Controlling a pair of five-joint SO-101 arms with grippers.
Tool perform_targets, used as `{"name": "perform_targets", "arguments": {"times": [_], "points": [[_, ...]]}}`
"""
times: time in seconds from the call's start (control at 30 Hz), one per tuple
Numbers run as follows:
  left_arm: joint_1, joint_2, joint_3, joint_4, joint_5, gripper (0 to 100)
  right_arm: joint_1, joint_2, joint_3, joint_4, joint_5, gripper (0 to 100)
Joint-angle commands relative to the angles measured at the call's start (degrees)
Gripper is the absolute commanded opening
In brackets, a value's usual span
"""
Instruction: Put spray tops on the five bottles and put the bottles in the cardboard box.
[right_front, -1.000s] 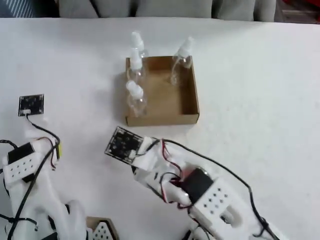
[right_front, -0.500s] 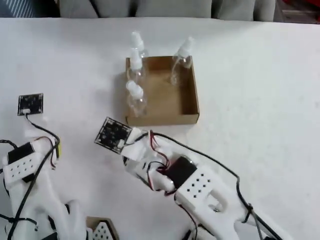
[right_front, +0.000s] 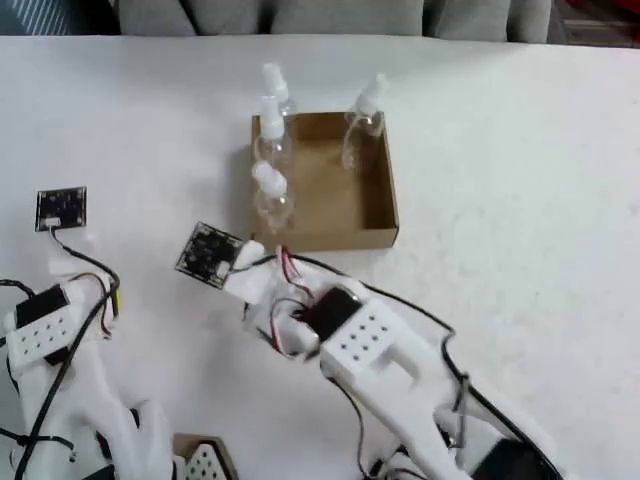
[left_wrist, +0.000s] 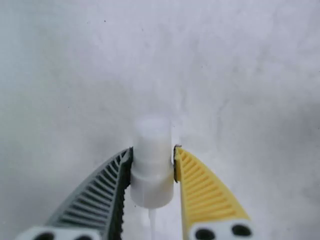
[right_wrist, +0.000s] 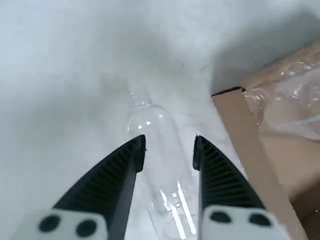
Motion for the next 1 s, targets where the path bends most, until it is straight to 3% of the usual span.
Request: {"name": "perform_targets", "arguments": {"times": [0.0, 0.3, 0.97], "points": [[-0.1, 0.1, -1.8, -1.4, 0.5, 2, -1.2, 5.9, -7.4, 5.4, 7.8, 16.1], [-0.1, 0.1, -1.8, -1.4, 0.5, 2, -1.6, 21.3, -20.6, 14.4, 10.0, 24.6], [-0.3, 0.1, -1.8, -1.5, 0.5, 2, -1.6, 31.6, -23.6, 11.9, 11.7, 27.9]]}}
